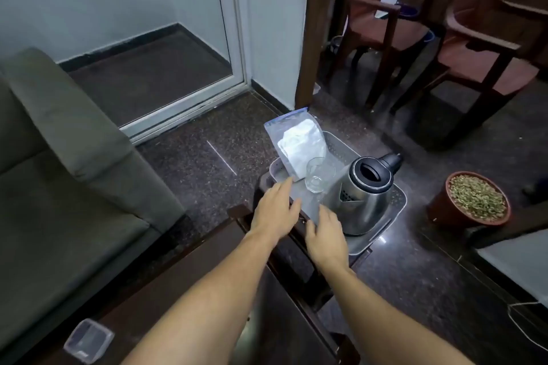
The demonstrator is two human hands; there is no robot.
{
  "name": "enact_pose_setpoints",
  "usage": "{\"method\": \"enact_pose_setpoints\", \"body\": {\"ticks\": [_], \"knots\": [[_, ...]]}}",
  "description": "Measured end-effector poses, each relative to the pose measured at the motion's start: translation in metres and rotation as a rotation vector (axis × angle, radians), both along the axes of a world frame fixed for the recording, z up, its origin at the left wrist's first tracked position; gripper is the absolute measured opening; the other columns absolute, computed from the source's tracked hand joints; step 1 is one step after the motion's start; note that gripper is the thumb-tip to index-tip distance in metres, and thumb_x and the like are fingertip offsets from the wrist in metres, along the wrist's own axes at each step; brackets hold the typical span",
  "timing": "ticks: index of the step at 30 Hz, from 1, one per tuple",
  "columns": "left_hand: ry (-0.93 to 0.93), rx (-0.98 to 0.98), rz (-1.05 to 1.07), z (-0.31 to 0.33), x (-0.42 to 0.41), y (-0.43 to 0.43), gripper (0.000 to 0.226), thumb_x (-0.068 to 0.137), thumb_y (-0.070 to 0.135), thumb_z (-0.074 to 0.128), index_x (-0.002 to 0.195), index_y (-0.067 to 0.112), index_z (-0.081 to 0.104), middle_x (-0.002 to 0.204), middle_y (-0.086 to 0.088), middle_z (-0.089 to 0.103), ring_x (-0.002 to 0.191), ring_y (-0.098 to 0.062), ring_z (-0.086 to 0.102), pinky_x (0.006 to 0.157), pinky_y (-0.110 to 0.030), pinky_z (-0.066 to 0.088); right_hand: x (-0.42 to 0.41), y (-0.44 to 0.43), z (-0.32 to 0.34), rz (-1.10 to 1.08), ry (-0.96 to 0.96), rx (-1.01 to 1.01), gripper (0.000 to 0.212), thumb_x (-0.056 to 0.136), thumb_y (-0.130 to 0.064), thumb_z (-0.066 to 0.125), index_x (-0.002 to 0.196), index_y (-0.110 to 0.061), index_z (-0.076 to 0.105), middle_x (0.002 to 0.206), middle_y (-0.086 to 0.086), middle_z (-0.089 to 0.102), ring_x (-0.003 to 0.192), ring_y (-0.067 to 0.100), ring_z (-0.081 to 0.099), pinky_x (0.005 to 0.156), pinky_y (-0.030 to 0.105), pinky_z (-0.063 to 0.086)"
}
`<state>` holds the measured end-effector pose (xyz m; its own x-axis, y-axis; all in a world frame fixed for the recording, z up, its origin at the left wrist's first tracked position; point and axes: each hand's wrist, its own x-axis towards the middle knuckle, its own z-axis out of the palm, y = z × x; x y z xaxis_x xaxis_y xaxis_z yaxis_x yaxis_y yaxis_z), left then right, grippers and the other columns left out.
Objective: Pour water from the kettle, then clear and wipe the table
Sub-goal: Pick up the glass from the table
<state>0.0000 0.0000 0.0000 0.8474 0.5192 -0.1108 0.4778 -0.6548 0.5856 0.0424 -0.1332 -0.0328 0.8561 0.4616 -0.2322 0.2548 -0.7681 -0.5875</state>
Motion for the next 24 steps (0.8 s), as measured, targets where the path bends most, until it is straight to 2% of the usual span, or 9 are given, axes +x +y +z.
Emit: {"method": "enact_pose_setpoints", "body": {"ticks": [4,10,13,15,17,20,24], "knots": [[-0.023,-0.073,0.007,-0.018,0.037,0.000,0.060,0.101,0.034,0.057,0.156,0.019,0.038,0.154,-0.005,0.048,0.137,-0.028,0.051,0.104,-0.040,0.044,0.001,-0.013,-0.026,0.052,-0.103,-0.081,0.054,0.101,-0.020,0.049,0.152,-0.006,0.040,0.156,0.012,0.045,0.147,0.027,0.036,0.126,0.041,0.020],[-0.033,-0.088,0.001,-0.049,0.089,0.007,0.069,0.095,0.032,0.066,0.155,0.018,0.035,0.153,-0.006,0.046,0.140,-0.028,0.046,0.103,-0.037,0.042,-0.010,-0.029,-0.054,0.087,-0.193,-0.149,0.058,0.097,-0.024,0.053,0.152,-0.009,0.043,0.157,0.006,0.045,0.151,0.022,0.032,0.129,0.044,0.011],[-0.013,-0.093,0.008,-0.063,0.111,0.012,0.086,0.092,0.032,0.072,0.161,0.016,0.024,0.165,-0.004,0.033,0.151,-0.024,0.034,0.117,-0.037,0.033,-0.012,-0.032,-0.059,0.094,-0.238,-0.144,0.060,0.093,-0.023,0.060,0.149,-0.008,0.048,0.153,0.007,0.050,0.148,0.023,0.039,0.128,0.047,0.017],[-0.004,-0.111,0.020,-0.072,0.121,0.015,0.096,0.089,0.033,0.077,0.163,0.016,0.019,0.169,-0.003,0.026,0.154,-0.022,0.028,0.121,-0.035,0.028,-0.011,-0.032,-0.061,0.087,-0.247,-0.135,0.060,0.092,-0.022,0.061,0.149,-0.007,0.049,0.152,0.007,0.051,0.148,0.022,0.039,0.127,0.048,0.020],[0.003,-0.127,0.030,-0.078,0.130,0.016,0.103,0.085,0.032,0.080,0.164,0.019,0.016,0.170,-0.001,0.023,0.154,-0.023,0.028,0.121,-0.035,0.030,-0.010,-0.032,-0.063,0.083,-0.239,-0.132,0.060,0.092,-0.022,0.061,0.149,-0.008,0.049,0.153,0.006,0.051,0.148,0.021,0.039,0.127,0.047,0.021],[0.017,-0.135,0.023,-0.087,0.138,0.019,0.109,0.080,0.035,0.083,0.164,0.023,0.014,0.169,0.001,0.024,0.152,-0.025,0.033,0.111,-0.031,0.039,-0.011,-0.033,-0.064,0.080,-0.243,-0.113,0.059,0.091,-0.021,0.062,0.148,-0.008,0.050,0.152,0.005,0.052,0.147,0.019,0.041,0.126,0.046,0.023],[0.026,-0.180,0.022,-0.093,0.145,0.022,0.120,0.070,0.046,0.090,0.163,0.022,0.019,0.165,0.000,0.032,0.149,-0.025,0.037,0.116,-0.037,0.036,-0.010,-0.030,-0.070,0.032,-0.268,-0.094,0.056,0.088,-0.015,0.066,0.143,-0.008,0.056,0.145,0.005,0.059,0.141,0.020,0.049,0.123,0.046,0.026]]}}
